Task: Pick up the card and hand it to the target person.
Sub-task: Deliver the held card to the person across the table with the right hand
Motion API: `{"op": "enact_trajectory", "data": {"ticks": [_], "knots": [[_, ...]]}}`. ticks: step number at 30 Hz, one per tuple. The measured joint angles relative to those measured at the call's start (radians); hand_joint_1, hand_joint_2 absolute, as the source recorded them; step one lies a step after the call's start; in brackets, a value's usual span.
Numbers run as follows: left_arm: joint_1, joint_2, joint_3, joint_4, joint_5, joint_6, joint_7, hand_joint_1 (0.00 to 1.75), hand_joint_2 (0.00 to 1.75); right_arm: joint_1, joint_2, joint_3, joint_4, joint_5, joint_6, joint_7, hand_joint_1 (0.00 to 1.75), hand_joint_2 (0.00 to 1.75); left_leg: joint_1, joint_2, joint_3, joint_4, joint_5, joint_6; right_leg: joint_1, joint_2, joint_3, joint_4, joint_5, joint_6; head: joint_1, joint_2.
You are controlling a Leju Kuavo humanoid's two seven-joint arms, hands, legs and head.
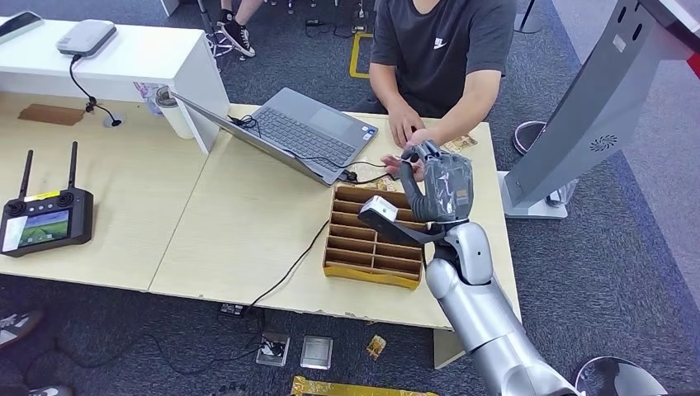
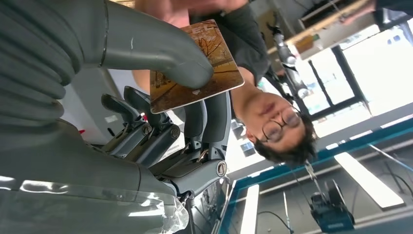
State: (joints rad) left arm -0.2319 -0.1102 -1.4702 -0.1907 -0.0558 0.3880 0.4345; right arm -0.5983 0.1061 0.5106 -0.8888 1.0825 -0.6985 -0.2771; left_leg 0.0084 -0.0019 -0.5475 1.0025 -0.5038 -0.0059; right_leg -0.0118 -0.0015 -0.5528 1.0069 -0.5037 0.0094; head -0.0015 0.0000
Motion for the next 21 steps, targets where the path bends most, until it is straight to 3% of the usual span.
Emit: {"op": "enact_trajectory", "data": {"ticks": [2, 4, 5, 7, 8, 9, 12, 17, 21], "knots": [[0.000, -0.001, 0.000, 0.000, -0.003, -0.001, 0.000, 0.00, 0.00, -0.015, 0.022, -0.024, 0.046, 0.037, 0.000, 0.015, 1.75, 1.75, 0.000, 0.000, 0.000, 0.000, 0.000, 0.000, 0.000, 0.000, 0.000, 0.000, 0.000, 0.000, 0.000, 0.000], [0.000, -0.002, 0.000, 0.000, -0.006, -0.003, 0.000, 0.00, 0.00, -0.024, 0.039, -0.045, 0.082, 0.066, 0.000, 0.028, 1.56, 1.75, 0.000, 0.000, 0.000, 0.000, 0.000, 0.000, 0.000, 0.000, 0.000, 0.000, 0.000, 0.000, 0.000, 0.000], [0.000, -0.002, 0.000, 0.000, -0.007, -0.004, 0.000, 0.00, 0.00, -0.027, 0.047, -0.055, 0.098, 0.081, 0.000, 0.034, 1.29, 1.75, 0.000, 0.000, 0.000, 0.000, 0.000, 0.000, 0.000, 0.000, 0.000, 0.000, 0.000, 0.000, 0.000, 0.000], [0.000, -0.002, -0.001, 0.000, -0.009, -0.008, 0.000, 0.00, 0.00, -0.028, 0.061, -0.071, 0.122, 0.108, 0.000, 0.043, 0.55, 1.75, 0.000, 0.000, 0.000, 0.000, 0.000, 0.000, 0.000, 0.000, 0.000, 0.000, 0.000, 0.000, 0.000, 0.000], [0.000, -0.002, -0.001, 0.000, -0.009, -0.009, 0.000, 0.00, 0.00, -0.028, 0.066, -0.078, 0.128, 0.120, -0.001, 0.045, 0.26, 1.75, 0.000, 0.000, 0.000, 0.000, 0.000, 0.000, 0.000, 0.000, 0.000, 0.000, 0.000, 0.000, 0.000, 0.000], [0.000, -0.002, -0.001, 0.000, -0.010, -0.010, 0.000, 0.00, 0.00, -0.027, 0.071, -0.084, 0.133, 0.130, -0.001, 0.047, 0.11, 1.75, 0.000, 0.000, 0.000, 0.000, 0.000, 0.000, 0.000, 0.000, 0.000, 0.000, 0.000, 0.000, 0.000, 0.000], [0.000, -0.002, -0.001, 0.000, -0.011, -0.010, 0.000, 0.00, 0.00, -0.020, 0.085, -0.106, 0.140, 0.145, -0.001, 0.037, 0.02, 1.75, 0.000, 0.000, 0.000, 0.000, 0.000, 0.000, 0.000, 0.000, 0.000, 0.000, 0.000, 0.000, 0.000, 0.000], [0.002, -0.002, 0.000, 0.000, -0.010, -0.010, 0.000, 0.00, 0.00, 0.010, 0.110, -0.149, 0.124, 0.101, -0.002, -0.051, 0.03, 1.75, 0.000, 0.000, 0.000, 0.000, 0.000, 0.000, 0.000, 0.000, 0.000, 0.000, 0.000, 0.000, 0.000, 0.000], [0.004, -0.002, 0.000, 0.000, -0.008, -0.009, 0.000, 0.00, 0.00, 0.036, 0.132, -0.184, 0.088, 0.030, -0.002, -0.123, 0.27, 1.75, 0.000, 0.000, 0.000, 0.000, 0.000, 0.000, 0.000, 0.000, 0.000, 0.000, 0.000, 0.000, -0.001, 0.000]]}}
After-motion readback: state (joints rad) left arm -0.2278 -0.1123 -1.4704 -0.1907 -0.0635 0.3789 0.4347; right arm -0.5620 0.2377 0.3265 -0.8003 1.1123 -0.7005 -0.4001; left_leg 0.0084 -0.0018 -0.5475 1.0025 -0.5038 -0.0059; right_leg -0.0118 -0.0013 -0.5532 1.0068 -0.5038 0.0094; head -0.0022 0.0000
